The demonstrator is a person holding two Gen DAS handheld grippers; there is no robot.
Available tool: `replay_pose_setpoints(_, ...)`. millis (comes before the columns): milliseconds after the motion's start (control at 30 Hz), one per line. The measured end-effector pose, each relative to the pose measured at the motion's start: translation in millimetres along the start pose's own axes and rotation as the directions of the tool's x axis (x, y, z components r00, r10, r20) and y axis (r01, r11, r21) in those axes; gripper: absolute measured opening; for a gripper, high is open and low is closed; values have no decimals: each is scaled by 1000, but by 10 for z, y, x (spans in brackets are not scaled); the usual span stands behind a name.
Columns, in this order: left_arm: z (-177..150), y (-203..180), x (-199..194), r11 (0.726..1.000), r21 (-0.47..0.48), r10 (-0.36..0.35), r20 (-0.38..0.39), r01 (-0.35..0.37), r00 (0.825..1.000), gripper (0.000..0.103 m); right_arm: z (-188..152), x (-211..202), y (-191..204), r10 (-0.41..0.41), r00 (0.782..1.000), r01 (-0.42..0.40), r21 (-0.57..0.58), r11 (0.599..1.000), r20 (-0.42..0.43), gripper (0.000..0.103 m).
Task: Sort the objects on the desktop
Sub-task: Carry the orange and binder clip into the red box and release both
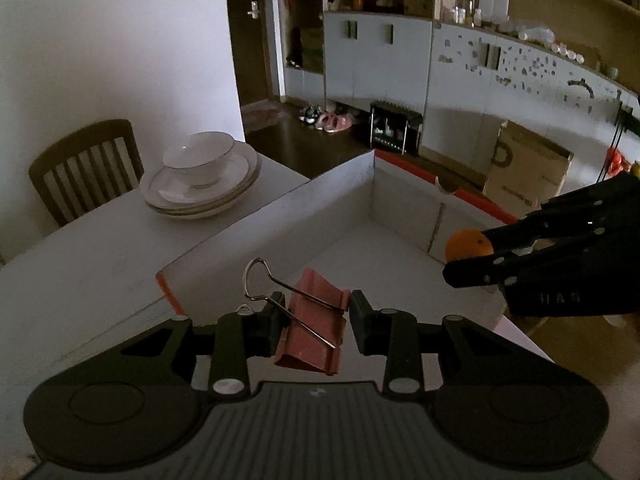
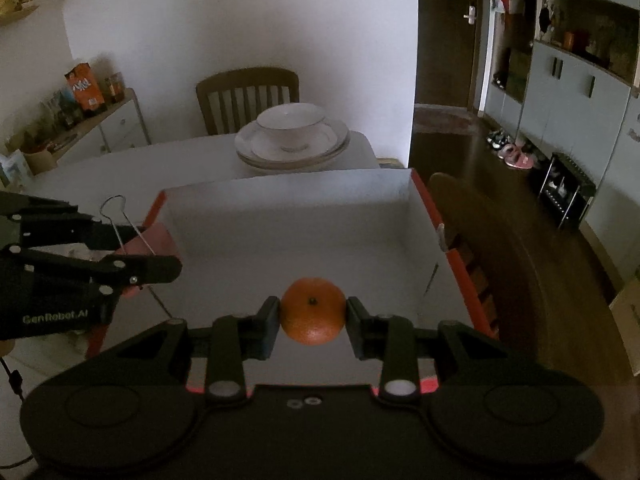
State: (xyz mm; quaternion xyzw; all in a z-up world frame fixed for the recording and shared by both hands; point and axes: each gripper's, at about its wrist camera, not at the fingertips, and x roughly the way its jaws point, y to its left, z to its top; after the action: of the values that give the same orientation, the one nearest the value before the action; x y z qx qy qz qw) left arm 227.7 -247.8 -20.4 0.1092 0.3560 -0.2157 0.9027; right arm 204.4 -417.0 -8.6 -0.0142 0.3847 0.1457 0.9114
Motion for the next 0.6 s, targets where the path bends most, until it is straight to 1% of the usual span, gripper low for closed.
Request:
replay_pose_setpoints(267, 180, -13, 397, 1000, 9, -7, -62, 7, 998, 33, 74, 276, -90, 17, 998, -19, -41, 999, -64, 34)
replay_pose_setpoints(500, 279, 15, 794, 1000, 9, -7, -142, 8, 990, 33, 161, 518, -184, 29, 991, -36, -55, 998, -128, 34)
replay_pose_setpoints(600, 284, -4, 922, 999, 39, 5, -160, 1, 987, 33, 199, 610, -197, 31, 987, -43, -76, 996, -155, 34)
